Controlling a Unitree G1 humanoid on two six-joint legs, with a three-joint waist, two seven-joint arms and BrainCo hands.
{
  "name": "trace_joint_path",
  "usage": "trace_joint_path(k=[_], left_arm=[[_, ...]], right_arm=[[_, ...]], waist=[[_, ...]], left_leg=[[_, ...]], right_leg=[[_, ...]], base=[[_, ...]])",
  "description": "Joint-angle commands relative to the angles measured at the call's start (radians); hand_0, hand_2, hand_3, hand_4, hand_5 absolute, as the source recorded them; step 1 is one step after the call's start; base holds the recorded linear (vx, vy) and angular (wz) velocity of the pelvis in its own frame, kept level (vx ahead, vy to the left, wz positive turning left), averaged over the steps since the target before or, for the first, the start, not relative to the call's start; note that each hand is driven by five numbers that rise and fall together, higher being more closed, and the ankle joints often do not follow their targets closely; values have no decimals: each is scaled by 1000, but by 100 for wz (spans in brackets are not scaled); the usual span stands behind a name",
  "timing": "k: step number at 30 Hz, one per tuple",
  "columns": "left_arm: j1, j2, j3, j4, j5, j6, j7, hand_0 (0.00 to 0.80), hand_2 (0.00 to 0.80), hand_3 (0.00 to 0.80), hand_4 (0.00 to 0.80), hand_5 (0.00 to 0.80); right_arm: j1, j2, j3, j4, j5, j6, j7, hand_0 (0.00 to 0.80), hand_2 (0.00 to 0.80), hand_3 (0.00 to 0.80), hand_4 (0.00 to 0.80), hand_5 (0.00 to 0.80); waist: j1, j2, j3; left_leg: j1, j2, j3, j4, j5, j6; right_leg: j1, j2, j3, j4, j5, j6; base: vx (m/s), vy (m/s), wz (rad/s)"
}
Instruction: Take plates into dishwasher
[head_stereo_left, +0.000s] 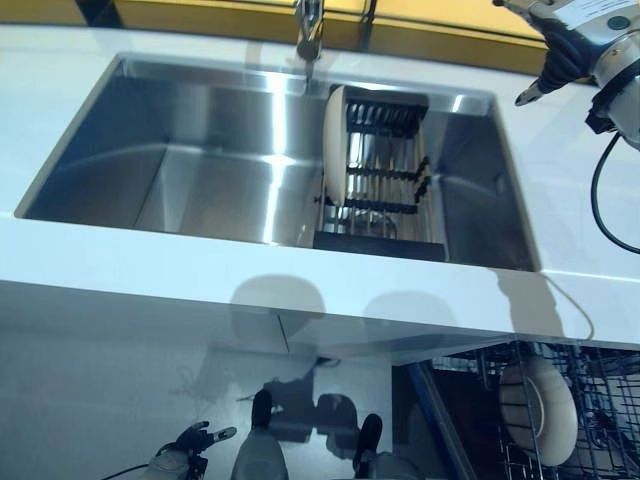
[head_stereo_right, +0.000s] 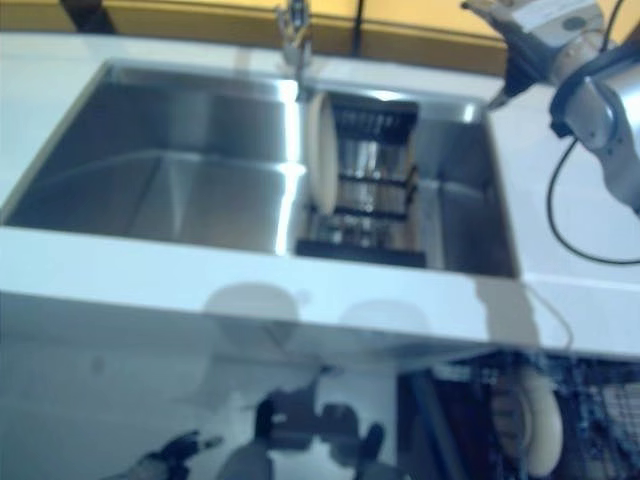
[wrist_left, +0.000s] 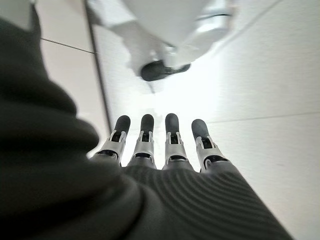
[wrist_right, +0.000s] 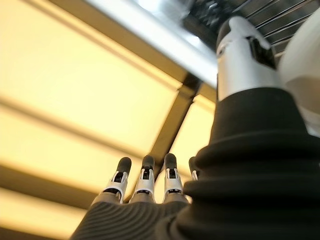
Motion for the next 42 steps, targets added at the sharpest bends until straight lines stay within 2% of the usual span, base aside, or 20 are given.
trace_joint_path(k=[1, 6, 14, 22, 36, 42], left_arm=[[-29, 42, -21, -26, -42, -34, 11, 0, 0, 0, 0, 0], [-25, 49, -9, -37, -52, -49, 3, 0, 0, 0, 0, 0], [-27, 48, -5, -43, -51, -46, -6, 0, 0, 0, 0, 0], [-26, 44, 5, -38, -44, -33, -8, 0, 0, 0, 0, 0], [5, 43, 23, -42, -17, -32, 5, 0, 0, 0, 0, 0], [22, 51, 25, -56, -28, -61, 22, 0, 0, 0, 0, 0]], right_arm=[[-201, -15, 76, 12, -52, -6, -30, 0, 0, 0, 0, 0], [-178, 12, 65, -23, -119, -31, -24, 0, 0, 0, 0, 0], [-178, 55, 51, -47, -151, -27, -36, 0, 0, 0, 0, 0], [-182, 95, 38, -100, -153, -28, 14, 0, 0, 0, 0, 0], [-237, 134, 81, -87, -151, -43, 37, 0, 0, 0, 0, 0], [-271, 149, 112, -56, -165, -76, 58, 0, 0, 0, 0, 0]], waist=[[24, -41, 39], [33, -40, 61], [43, -40, 64], [50, -58, 50], [84, -86, 13], [96, -88, 3]], left_leg=[[7, -27, -1, -5, -50, 40], [-9, -26, -3, -5, -45, 41], [-7, -32, -6, -5, -47, 43], [14, -28, 3, -5, -55, 46], [29, -24, -12, -5, -63, 44], [25, -26, -20, -5, -62, 42]], right_leg=[[-24, -34, 1, 2, 27, 61], [-36, -37, -9, 6, 28, 62], [-29, -42, -16, 7, 25, 65], [-6, -39, -19, 4, 21, 67], [30, -31, -42, -2, 8, 68], [34, -31, -48, -2, 4, 68]], base=[[-23, 7, 14], [-8, 8, 5], [0, 3, 1], [0, 0, 0], [21, -6, 3], [18, 3, 2]])
